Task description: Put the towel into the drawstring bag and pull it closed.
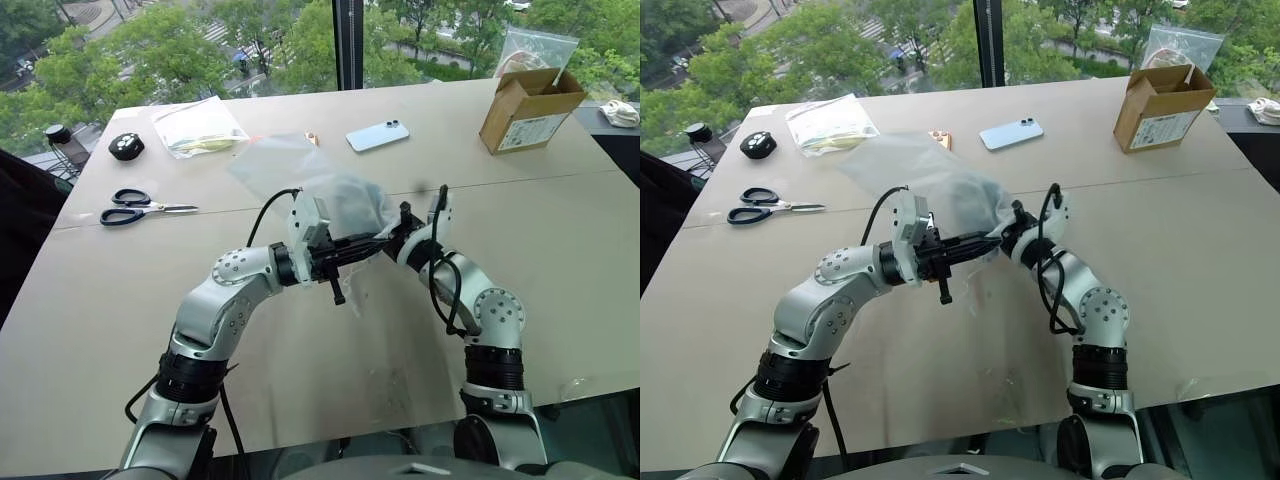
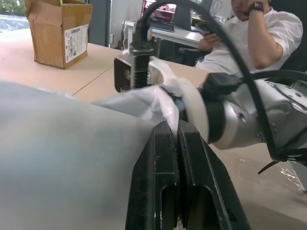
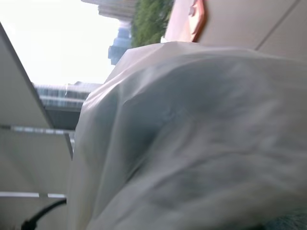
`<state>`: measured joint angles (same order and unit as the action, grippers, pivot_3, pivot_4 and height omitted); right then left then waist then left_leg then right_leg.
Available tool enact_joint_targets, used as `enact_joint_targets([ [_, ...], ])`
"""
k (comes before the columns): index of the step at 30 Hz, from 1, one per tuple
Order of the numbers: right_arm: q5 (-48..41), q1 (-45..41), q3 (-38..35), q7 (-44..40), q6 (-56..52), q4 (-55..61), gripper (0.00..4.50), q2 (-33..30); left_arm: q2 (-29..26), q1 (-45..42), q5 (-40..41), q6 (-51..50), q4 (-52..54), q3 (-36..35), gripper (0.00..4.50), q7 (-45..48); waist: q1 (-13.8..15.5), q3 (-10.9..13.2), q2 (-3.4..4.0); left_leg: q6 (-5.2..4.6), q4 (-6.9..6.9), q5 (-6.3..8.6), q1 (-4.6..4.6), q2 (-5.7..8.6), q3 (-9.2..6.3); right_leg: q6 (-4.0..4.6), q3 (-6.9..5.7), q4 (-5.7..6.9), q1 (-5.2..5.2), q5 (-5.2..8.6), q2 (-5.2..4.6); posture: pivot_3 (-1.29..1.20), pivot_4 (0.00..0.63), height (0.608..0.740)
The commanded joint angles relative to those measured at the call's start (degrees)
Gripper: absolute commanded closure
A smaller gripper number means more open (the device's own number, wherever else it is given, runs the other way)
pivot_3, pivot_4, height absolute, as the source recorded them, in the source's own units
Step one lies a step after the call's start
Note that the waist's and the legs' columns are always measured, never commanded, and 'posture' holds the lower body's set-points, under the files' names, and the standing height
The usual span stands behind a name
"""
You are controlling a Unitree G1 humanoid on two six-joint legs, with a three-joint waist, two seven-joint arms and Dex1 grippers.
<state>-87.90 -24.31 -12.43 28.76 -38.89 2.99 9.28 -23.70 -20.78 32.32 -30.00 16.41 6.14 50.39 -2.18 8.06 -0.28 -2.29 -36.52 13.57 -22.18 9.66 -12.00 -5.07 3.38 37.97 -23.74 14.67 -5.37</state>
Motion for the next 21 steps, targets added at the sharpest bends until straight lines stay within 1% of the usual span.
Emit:
enact_joint_targets([
  [1,-7.4,-2.7,-2.8,7.0,6.3,1.6,3.63,7.8,0.5,-0.1,0.6,1.2,1.7,-0.9,4.50,-0.6,-0.1,0.0,0.00,0.00,0.01,0.00,0.01,0.00,0.02,0.00,0.02,0.00,0.00,0.00,-0.01,0.00,0.150,0.736],
  [2,-8.1,-2.9,-2.2,7.4,7.1,2.0,3.33,6.9,0.8,-0.4,-0.1,1.9,0.9,-1.2,4.50,-1.1,-0.3,0.0,0.00,0.00,0.02,0.00,0.01,-0.01,0.03,0.00,0.04,0.01,-0.01,0.00,0.00,0.00,0.150,0.736],
  [4,-6.0,-2.9,0.0,6.0,6.5,2.8,2.46,3.0,1.1,-1.0,-0.8,2.6,-0.2,-1.5,4.50,-1.8,-0.4,0.0,0.00,0.00,0.06,0.00,0.08,-0.04,0.17,0.00,0.18,0.02,-0.01,0.00,0.02,0.00,0.150,0.736],
  [6,-0.1,-2.1,3.6,1.9,2.5,3.8,1.52,-3.6,1.3,-1.7,-2.6,3.9,-1.5,-1.5,4.50,-2.9,-0.3,0.0,0.00,0.00,0.10,0.00,0.13,-0.09,0.27,0.00,0.27,0.03,-0.01,0.00,0.08,0.00,0.150,0.736],
  [8,4.9,-1.0,6.0,-1.7,-0.5,5.1,1.52,-8.3,1.5,-2.4,-4.4,5.6,-2.8,-1.5,4.50,-4.0,-0.2,0.0,0.00,-0.01,0.09,0.00,0.14,-0.11,0.36,-0.01,0.33,0.03,-0.01,0.00,0.30,0.00,0.150,0.736],
  [12,8.5,1.0,6.5,-8.3,-3.1,7.4,1.52,-14.3,1.9,-4.0,-6.6,8.7,-5.6,-2.7,4.50,-5.6,-0.1,0.0,-0.02,-0.01,0.09,0.00,0.13,-0.13,0.41,-0.01,0.36,-0.01,0.00,0.00,0.28,0.00,0.150,0.736],
  [16,13.4,3.1,8.6,-18.6,-7.9,11.3,1.52,-23.6,1.9,-5.1,-7.1,10.2,-7.3,-4.3,4.50,-6.7,-0.1,0.0,-0.02,-0.02,0.08,0.01,0.12,-0.14,0.49,-0.02,0.43,-0.02,-0.02,0.00,0.25,0.00,0.150,0.736],
  [19,16.0,5.4,9.0,-28.4,-9.2,14.8,1.52,-30.1,2.0,-5.7,-7.1,10.5,-8.0,-5.1,4.50,-7.3,0.0,0.0,-0.03,-0.02,0.08,0.01,0.10,-0.18,0.51,-0.03,0.43,-0.05,-0.02,0.00,0.22,0.00,0.150,0.736],
  [21,20.7,7.8,9.6,-39.2,-7.3,18.5,1.52,-36.5,1.9,-5.9,-7.2,10.7,-8.1,-5.3,4.50,-7.5,0.2,0.0,-0.05,-0.02,0.08,0.02,0.08,-0.21,0.51,-0.03,0.42,-0.07,-0.01,0.00,0.12,0.00,0.150,0.736],
])
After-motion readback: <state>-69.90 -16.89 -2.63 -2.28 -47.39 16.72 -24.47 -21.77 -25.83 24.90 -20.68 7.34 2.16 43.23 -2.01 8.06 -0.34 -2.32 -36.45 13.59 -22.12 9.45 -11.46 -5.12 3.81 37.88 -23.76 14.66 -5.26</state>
